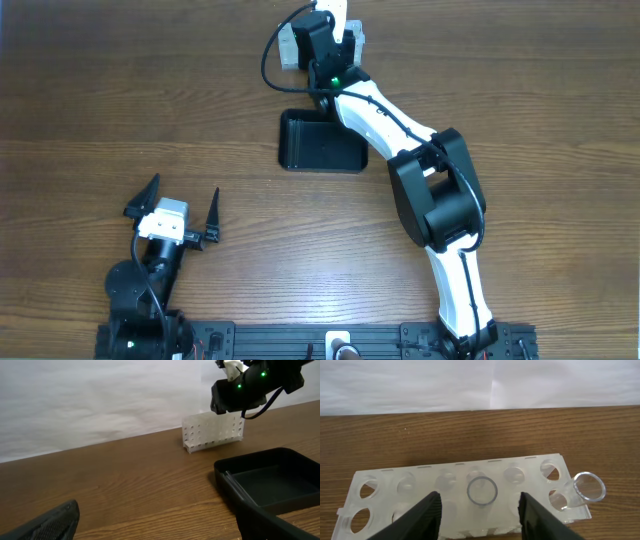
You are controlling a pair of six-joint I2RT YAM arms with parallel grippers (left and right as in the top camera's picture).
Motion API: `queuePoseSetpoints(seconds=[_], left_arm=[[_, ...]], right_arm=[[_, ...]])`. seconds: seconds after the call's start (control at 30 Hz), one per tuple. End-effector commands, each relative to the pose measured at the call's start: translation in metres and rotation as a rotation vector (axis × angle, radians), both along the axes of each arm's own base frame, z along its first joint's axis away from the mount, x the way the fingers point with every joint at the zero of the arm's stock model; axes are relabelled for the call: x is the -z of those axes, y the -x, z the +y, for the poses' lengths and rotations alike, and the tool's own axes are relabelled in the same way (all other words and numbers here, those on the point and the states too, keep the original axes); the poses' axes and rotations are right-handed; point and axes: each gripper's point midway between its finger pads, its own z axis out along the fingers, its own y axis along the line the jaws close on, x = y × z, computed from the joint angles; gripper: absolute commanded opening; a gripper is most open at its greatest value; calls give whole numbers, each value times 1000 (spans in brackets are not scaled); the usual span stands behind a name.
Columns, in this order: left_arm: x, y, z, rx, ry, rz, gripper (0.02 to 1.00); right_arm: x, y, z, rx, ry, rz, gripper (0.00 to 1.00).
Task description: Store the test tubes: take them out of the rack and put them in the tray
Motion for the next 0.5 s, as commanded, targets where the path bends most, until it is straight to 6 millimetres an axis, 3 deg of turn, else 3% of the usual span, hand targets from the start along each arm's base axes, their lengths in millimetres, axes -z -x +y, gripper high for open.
queuePoseSetpoints(seconds=[0.03,0.5], left_arm=[[1,0,-1,9,-10,-5,1000],[1,0,-1,9,-10,-4,998]], right_arm=[[-3,-6,-3,9,-1,-11,452],[-2,-6,-3,9,2,-7,321]])
